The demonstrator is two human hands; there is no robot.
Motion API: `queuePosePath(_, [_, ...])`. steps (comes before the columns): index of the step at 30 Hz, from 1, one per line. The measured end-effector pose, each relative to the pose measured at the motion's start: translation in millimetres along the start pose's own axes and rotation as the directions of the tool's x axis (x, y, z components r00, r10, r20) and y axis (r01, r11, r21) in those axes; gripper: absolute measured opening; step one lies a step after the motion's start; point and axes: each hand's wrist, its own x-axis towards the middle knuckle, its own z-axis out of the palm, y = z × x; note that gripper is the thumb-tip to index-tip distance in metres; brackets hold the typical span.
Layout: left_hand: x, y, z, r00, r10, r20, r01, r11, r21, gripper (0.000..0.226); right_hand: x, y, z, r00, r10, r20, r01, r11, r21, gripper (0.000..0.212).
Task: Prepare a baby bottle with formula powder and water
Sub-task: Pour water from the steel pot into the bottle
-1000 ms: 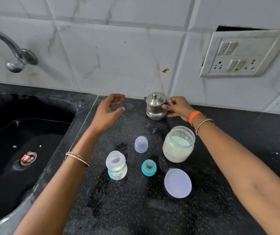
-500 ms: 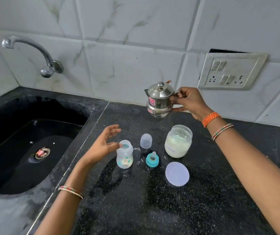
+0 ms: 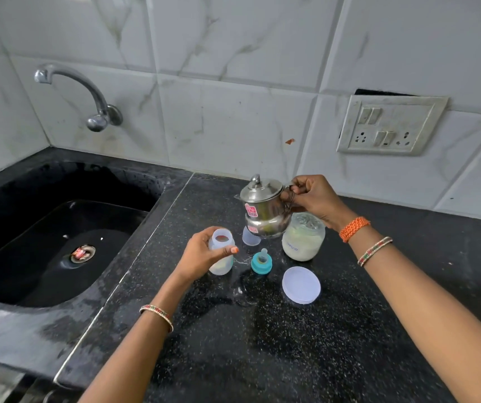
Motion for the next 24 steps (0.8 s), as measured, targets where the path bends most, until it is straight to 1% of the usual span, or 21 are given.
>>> queuePosePath(3, [11.8,11.4,-1.1,0.996,0.079,-0.051,-0.078,0.997,0.019,0.065,-3.0,-6.8,-3.6,0.999,-0.025,0.032,0.027,0.998,-0.059,0.035])
queuePosePath(7, [27.0,30.2,-3.3,0.99,0.141,-0.024,-0.139,0.987,0.079,0.063,-1.0,-19.4,-10.6,0.996,-0.068,0.054,0.074,0.991,-0.112,0.035])
queuePosePath(9, [31.5,33.6,-2.7,0.987,0.161,-0.015,-0.159,0.982,0.105,0.072,0.4,-26.3,-14.7,0.994,-0.081,0.067,0.089,0.988,-0.125,0.035])
queuePosePath(13, [34.9,33.0,0.6,0.984,0.18,-0.008,-0.178,0.977,0.115,0.086,3.2,-41.4,-21.5,0.988,-0.08,0.13,0.101,0.982,-0.158,0.032])
queuePosePath(15, [34.8,32.8,2.1,0.983,0.184,-0.005,-0.182,0.977,0.107,0.091,5.1,-47.8,-23.4,0.984,-0.082,0.161,0.113,0.974,-0.198,0.035])
queuePosePath(20, [34.4,33.4,7.0,0.984,0.176,0.001,-0.175,0.98,0.095,0.086,7.6,-58.4,-24.9,0.973,-0.082,0.215,0.144,0.946,-0.289,0.038])
queuePosePath(24, [36.0,34.5,10.1,0.983,0.181,0.021,-0.183,0.977,0.107,0.088,9.5,-61.9,-24.1,0.971,-0.083,0.226,0.157,0.93,-0.333,0.036])
